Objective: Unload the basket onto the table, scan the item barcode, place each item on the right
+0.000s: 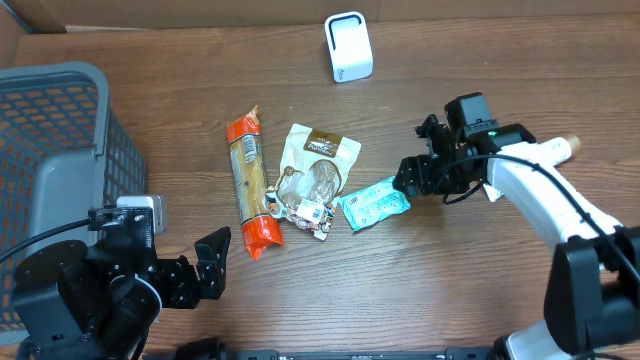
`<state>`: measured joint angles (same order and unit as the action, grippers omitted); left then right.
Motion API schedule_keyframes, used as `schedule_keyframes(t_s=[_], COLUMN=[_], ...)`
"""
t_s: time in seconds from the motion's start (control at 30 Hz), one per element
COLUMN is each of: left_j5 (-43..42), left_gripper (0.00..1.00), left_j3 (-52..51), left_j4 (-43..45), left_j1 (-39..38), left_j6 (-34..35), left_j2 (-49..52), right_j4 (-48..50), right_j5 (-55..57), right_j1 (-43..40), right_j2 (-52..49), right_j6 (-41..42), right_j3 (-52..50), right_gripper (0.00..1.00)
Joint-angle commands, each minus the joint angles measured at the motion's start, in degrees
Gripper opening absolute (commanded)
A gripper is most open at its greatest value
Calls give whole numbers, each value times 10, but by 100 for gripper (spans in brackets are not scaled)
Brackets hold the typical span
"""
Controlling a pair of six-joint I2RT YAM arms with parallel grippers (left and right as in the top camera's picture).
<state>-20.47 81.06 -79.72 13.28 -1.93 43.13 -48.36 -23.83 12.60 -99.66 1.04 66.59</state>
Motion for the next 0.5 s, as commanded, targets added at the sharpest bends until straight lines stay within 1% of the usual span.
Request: schedule_keyframes(t_s=[0.0,0.1,0.33,0.47], left_j5=[3,3,3,3], left_gripper=[100,100,99,100], left_j3=[6,6,6,6], left_j4=[2,2,2,2], left_j1=[2,2,2,2], left_j6=[-9,-9,-9,-9], left_j2=[0,0,0,0], right_j4=[0,4,42,66], right_j5=[-56,-90,-108,-110], right_j1=[2,7,23,31], right_j2=[-45,-70,-109,-133], right_j6=[-45,-46,-54,-55], right_j3=[10,10,4,-9], right_gripper=[78,78,77,70])
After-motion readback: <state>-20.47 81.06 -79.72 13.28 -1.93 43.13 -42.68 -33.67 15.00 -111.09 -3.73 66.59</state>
